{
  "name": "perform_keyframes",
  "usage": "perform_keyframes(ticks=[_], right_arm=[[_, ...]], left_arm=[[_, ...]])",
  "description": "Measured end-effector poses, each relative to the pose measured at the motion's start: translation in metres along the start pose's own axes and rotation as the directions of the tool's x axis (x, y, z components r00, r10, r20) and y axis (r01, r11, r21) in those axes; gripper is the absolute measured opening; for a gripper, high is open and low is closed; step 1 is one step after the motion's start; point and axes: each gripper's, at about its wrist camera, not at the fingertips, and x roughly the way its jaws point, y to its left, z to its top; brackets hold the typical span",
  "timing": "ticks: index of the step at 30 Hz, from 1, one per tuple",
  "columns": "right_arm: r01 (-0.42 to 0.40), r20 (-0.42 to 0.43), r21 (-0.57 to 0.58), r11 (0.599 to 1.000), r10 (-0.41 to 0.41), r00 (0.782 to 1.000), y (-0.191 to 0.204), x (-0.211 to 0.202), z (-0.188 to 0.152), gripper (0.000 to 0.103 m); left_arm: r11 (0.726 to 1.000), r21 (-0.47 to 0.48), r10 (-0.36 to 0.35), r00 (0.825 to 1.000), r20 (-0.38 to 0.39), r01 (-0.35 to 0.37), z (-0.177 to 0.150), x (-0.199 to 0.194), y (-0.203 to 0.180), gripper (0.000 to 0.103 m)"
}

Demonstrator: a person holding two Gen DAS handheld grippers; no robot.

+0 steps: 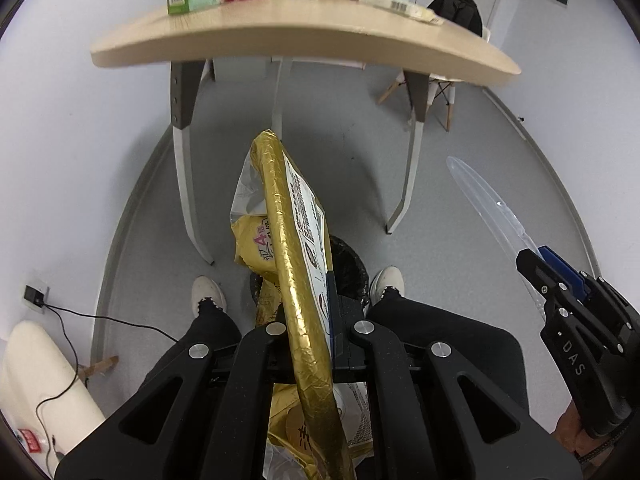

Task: Collect trash
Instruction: 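Lift the gold pouch and clear tube off the table toward the bin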

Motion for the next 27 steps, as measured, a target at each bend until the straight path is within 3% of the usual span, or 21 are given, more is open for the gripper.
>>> perform_keyframes(ticks=[14,27], right_arm=[[-0.008,-0.126,0.005,1.0,0.008,0.992,0.004,0.112,-0.008,0.023],[-0.004,-0.22,0.007,1.0,0.006,0.976,0.009,0.21,-0.02,0.023]], left_arm=[[1.0,-0.018,-0.022,0.996,-0.084,0.021,0.017,0.108,0.022,0.003],[0.999,0.005,-0.038,0.983,-0.179,0.039,0.032,0.213,0.02,0.003]])
